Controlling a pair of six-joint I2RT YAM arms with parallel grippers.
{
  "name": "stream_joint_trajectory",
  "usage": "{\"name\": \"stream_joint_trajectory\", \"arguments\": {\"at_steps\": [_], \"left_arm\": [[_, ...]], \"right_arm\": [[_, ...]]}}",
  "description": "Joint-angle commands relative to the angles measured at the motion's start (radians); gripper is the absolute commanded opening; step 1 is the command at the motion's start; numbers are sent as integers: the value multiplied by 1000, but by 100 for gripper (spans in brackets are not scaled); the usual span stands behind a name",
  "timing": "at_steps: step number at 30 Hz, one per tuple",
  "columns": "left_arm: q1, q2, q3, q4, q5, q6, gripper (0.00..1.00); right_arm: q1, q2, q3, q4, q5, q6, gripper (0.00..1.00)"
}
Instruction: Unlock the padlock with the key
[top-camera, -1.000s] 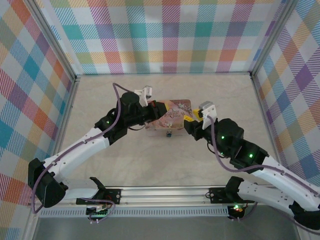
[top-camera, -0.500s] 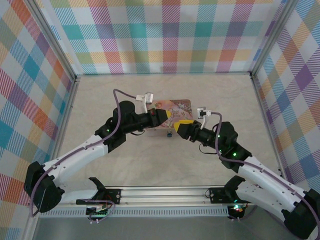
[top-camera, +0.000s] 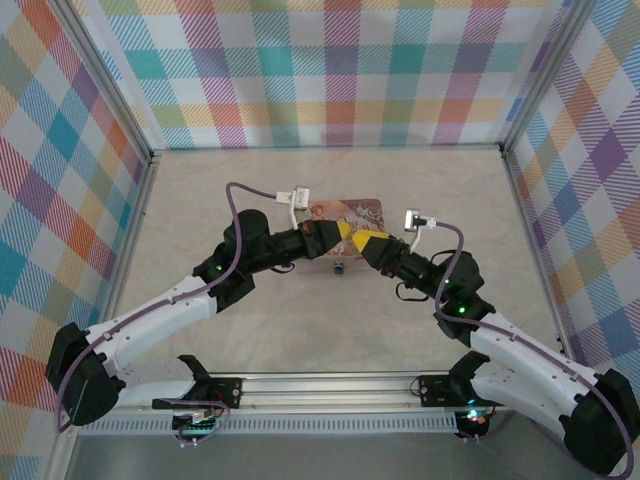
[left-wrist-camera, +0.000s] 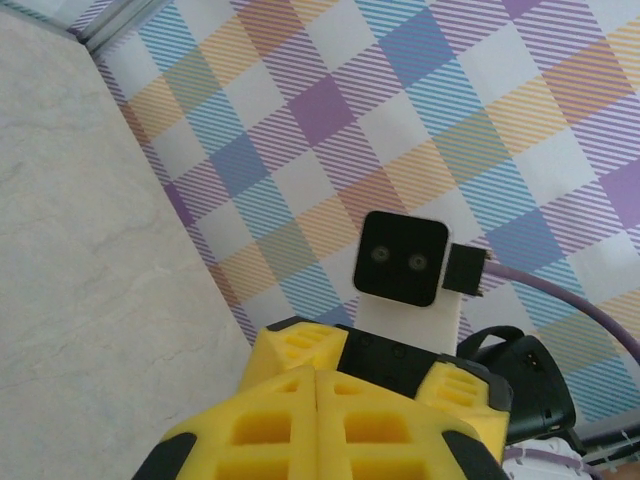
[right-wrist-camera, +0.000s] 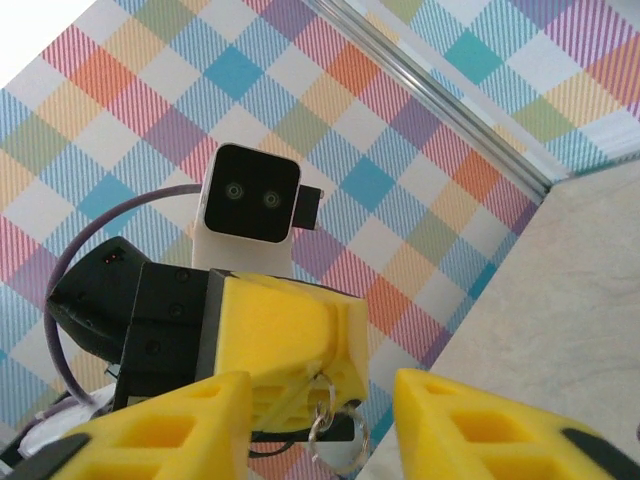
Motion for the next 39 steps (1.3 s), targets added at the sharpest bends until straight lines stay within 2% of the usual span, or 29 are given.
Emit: {"name": "stream_joint_trajectory", "arguments": {"at_steps": [1,5,12,16,21,31,33,36,39], "left_arm": [[-19,-12,-6,61,-20,-9,0],[-22,-5,0,65,-26,-9,0],[-24,-4,-10,70,-40,-12,0],[-26,-2,-9,67,-47,-9,0],[-27,0,-12,65,-51,-10,0],[-29,2,-10,66,-60,-10,0],[-29,-1,-10,66,-61,-10,0],[-30,-3,-8,63,-67,-7,0],[-29,-3,-6,58,-64,-4,0]], "right_arm": [[-4,23,28,83,-30,29,39],[-4,42,23,109,-42,41,32],[-3,32,32,107,-50,45,27],[-4,44,35,124,-59,63,37],[-4,48,42,136,-66,71,31],[-5,69,72,108,-79,69,27],[-4,71,74,103,-79,67,24],[-5,68,75,76,-69,66,28],[-4,66,81,39,-61,59,27]]}}
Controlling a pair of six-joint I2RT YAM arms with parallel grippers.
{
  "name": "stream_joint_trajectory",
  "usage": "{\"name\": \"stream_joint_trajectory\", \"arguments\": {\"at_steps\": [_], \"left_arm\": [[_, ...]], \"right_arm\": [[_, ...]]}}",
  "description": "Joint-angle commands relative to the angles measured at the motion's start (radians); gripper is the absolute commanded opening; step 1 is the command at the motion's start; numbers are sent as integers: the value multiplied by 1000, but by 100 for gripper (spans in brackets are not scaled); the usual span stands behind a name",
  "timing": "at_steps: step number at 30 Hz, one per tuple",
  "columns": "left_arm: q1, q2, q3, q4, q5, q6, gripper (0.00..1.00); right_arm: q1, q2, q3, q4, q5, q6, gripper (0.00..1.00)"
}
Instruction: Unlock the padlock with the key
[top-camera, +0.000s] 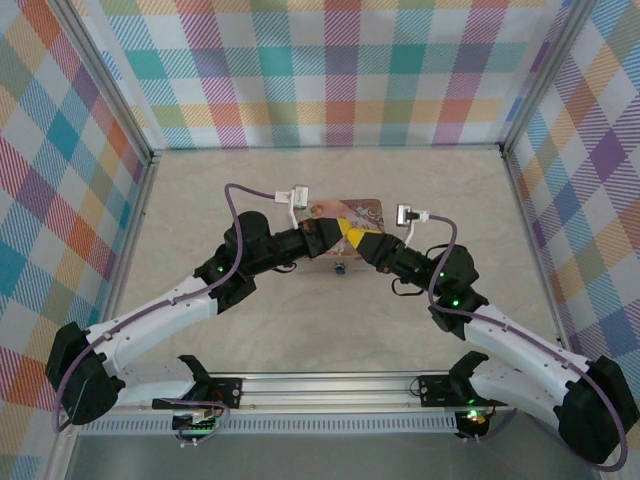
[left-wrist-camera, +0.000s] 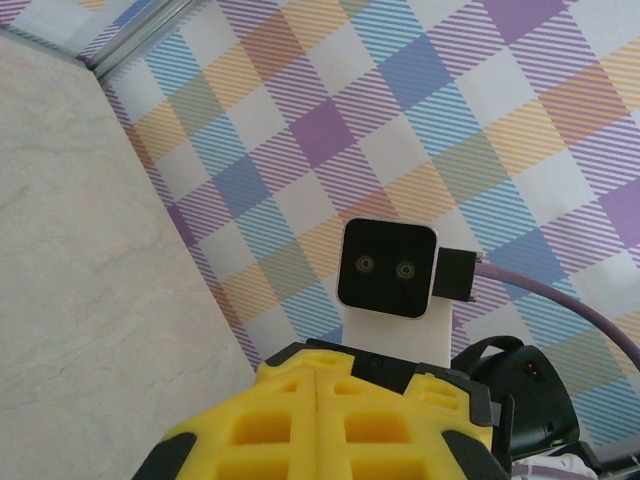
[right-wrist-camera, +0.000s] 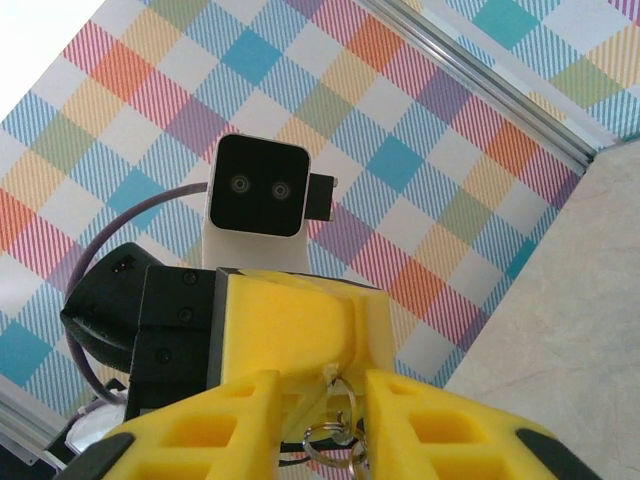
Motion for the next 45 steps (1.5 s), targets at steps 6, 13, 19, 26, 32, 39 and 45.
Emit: {"name": "stream_joint_trajectory", "arguments": {"at_steps": [6,13,19,26,32,39,45], "left_arm": [[-20,3,1,34,0,1,0],[-21,-3,3,33,-6,3,0],[-20,-10,1,37,-10,1,0],[-23,-14,-4,44,-2,-1,0],[-26,-12,-6,47,2,0,0],[-27,-11,-10,42,-2,3,0],[-31,-7,-15,38,-15,7,0]], "right_arm": [[-2,-6,49,-20,-1,-13,37],[-3,-7,43,-30,-1,-16,22],[-2,-8,25,-23,3,-12,12],[-2,-6,28,-26,2,-18,9],[-3,-10,26,-22,4,-14,34],[-2,-30,30,-33,10,-16,38],[-2,-19,38,-24,-12,-10,28]]}}
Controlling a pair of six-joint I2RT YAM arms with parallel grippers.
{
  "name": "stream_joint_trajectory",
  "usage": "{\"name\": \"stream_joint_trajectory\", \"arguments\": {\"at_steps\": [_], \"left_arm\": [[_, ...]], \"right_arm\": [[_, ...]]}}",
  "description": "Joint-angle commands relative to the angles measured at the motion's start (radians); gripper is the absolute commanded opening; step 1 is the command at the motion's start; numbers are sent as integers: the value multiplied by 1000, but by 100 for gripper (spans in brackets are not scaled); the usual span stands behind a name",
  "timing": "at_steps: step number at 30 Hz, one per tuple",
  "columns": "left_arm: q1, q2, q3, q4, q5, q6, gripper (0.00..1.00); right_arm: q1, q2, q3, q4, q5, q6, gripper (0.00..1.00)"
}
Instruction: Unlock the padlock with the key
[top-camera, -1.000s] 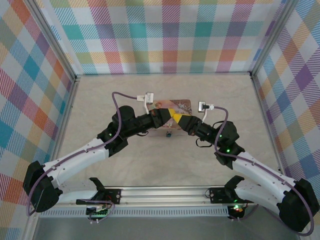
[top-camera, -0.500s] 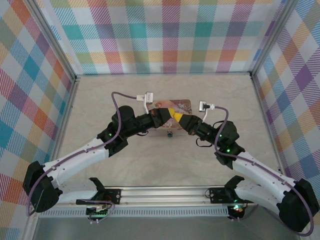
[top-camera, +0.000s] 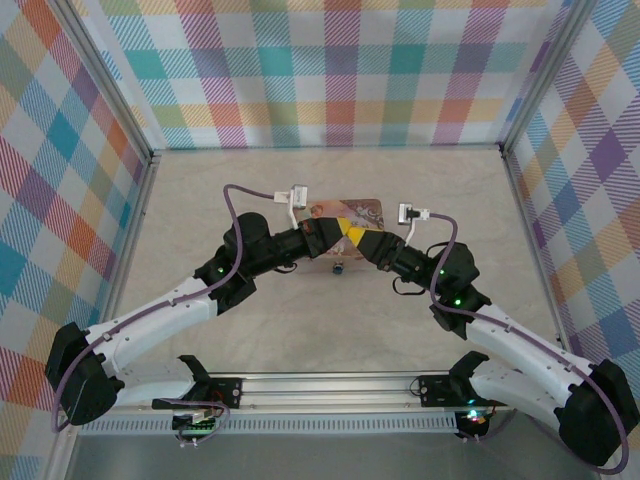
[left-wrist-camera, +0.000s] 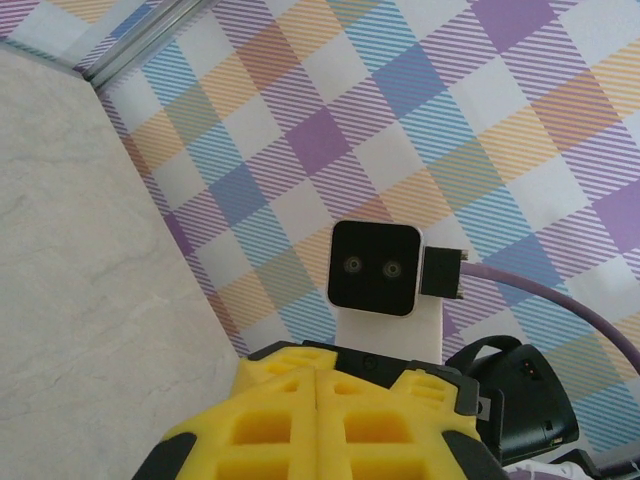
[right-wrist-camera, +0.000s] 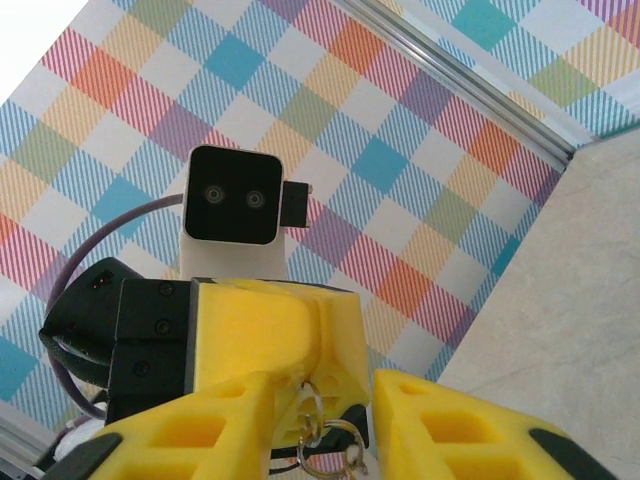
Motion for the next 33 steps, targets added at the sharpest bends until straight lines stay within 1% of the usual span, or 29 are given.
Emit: {"name": "stream_joint_trajectory", "arguments": {"at_steps": [1,3,4,6,8,12,14,15,20,22,23,24,25,26,27,29,30,33], "left_arm": [[-22,-5,-10,22,2,6,0],[-23,-8,-12,24,-3,6,0],[-22,-8,-10,24,-3,6,0],[-22,-11,-8,24,-7,8,0],[-22,-13,-6,23,-10,9,0],[-23,-21,-7,21,-20,9,0],[-23,-28,-12,23,-25,10,0],[-23,-30,-13,23,-27,11,0],[-22,-44,-22,30,-38,11,0],[-23,-47,-24,24,-39,14,0],[-22,-53,-23,12,-47,14,4],[-22,-62,-29,1,-58,17,20],[-20,-73,-31,-11,-71,20,33],[-19,-86,-35,-31,-85,25,43],[-17,-99,-37,-51,-98,32,49],[-13,-126,-47,-87,-113,43,57],[-12,-138,-52,-110,-121,51,59],[-10,-168,-62,-206,-152,78,62]], "right_arm": [[5,-4,22,36,-22,-9,28],[5,4,24,34,-25,-7,24],[4,6,24,28,-25,-7,24],[5,13,20,28,-26,-5,20],[5,20,18,28,-27,0,17],[5,26,12,33,-28,1,9],[4,23,10,41,-30,-1,2],[5,20,7,43,-30,-1,1],[4,2,-3,51,-27,-13,0],[4,-13,-1,30,-24,-28,0],[5,-24,0,14,-25,-42,0],[5,-34,2,-10,-26,-59,0],[5,-49,4,-33,-27,-75,0],[5,-67,5,-64,-23,-92,0],[6,-84,5,-85,-17,-107,0],[5,-115,6,-167,-12,-135,0],[5,-136,8,-203,-6,-151,0],[3,-190,18,-328,23,-209,0]]}}
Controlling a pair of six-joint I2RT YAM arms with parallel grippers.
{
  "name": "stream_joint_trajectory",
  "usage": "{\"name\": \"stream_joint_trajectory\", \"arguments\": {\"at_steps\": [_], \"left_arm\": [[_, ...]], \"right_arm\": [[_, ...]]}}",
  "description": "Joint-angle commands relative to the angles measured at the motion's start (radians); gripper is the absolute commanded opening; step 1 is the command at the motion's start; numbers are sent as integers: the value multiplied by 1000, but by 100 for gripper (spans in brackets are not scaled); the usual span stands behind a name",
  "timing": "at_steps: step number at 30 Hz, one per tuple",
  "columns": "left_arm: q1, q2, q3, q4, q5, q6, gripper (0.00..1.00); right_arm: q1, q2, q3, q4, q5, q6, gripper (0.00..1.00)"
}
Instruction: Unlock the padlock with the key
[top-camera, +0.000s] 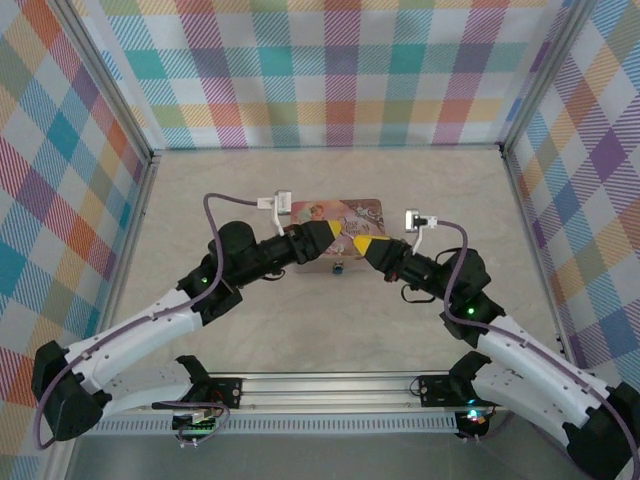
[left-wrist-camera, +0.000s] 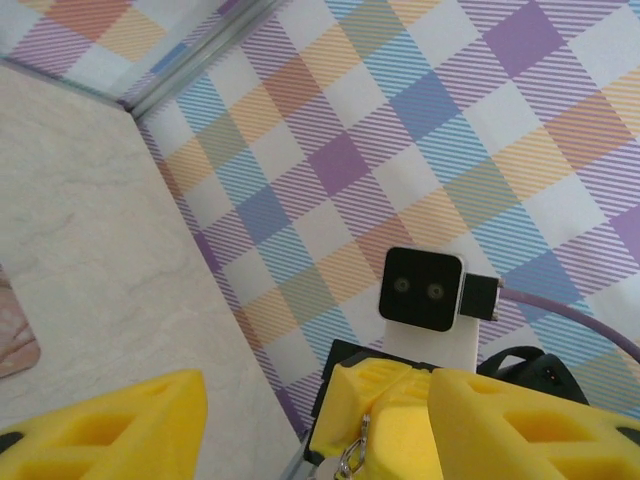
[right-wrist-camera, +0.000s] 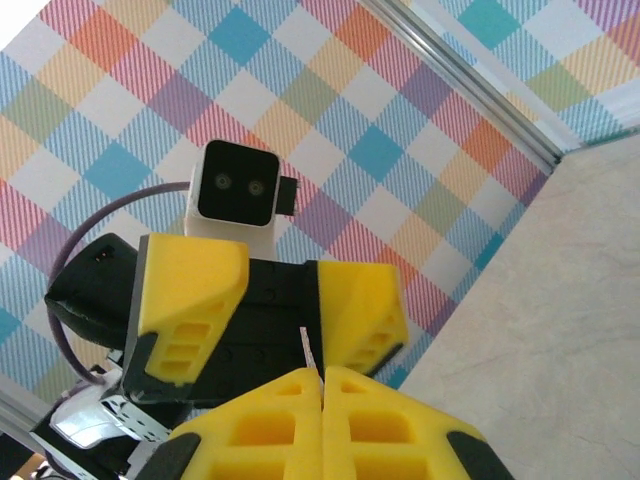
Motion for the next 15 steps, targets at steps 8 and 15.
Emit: {"name": "stream_joint_trajectory", "arguments": {"at_steps": [8,15], "left_arm": [[1,-76,-159,-209,-106,43,66],[-4,-14,-268,-179,-118,41,70]], "right_arm": [[-36,-134,43,-413,123,-239,0],[-94,4,166,-583,294,-415,0]]}}
